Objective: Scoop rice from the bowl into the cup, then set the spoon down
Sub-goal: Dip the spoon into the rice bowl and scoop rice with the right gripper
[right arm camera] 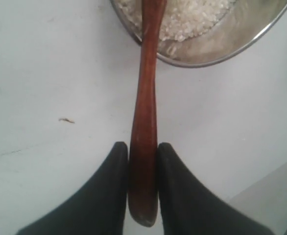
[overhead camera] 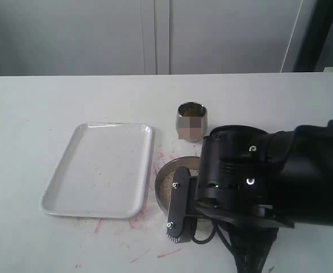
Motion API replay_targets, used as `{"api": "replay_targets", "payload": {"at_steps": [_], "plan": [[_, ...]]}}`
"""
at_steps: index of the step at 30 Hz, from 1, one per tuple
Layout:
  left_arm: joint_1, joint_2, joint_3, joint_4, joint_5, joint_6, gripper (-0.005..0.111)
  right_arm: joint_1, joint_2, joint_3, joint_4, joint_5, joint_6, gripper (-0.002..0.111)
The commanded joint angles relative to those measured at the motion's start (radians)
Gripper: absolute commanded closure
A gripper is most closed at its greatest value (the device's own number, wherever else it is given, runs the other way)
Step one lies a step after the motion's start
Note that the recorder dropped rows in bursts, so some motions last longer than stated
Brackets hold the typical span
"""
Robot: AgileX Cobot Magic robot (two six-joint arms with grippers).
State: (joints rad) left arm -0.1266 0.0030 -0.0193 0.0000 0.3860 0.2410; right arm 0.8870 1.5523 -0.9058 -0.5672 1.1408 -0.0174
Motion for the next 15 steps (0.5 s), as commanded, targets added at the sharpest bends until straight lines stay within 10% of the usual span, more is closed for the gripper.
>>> {"api": "replay_targets", "payload": {"at_steps": [1, 15], "plan": [[-0.005, -0.003, 0.009, 0.000, 0.033, -0.006, 0.092, 0.000, -0.001, 0.001, 0.024, -0.003, 0.051, 0.108], [-0.005, -0.003, 0.009, 0.000, 0.033, -0.006, 0.092, 0.000, -0.001, 0.001, 0.102, -0.007, 0.211, 0.108]]}}
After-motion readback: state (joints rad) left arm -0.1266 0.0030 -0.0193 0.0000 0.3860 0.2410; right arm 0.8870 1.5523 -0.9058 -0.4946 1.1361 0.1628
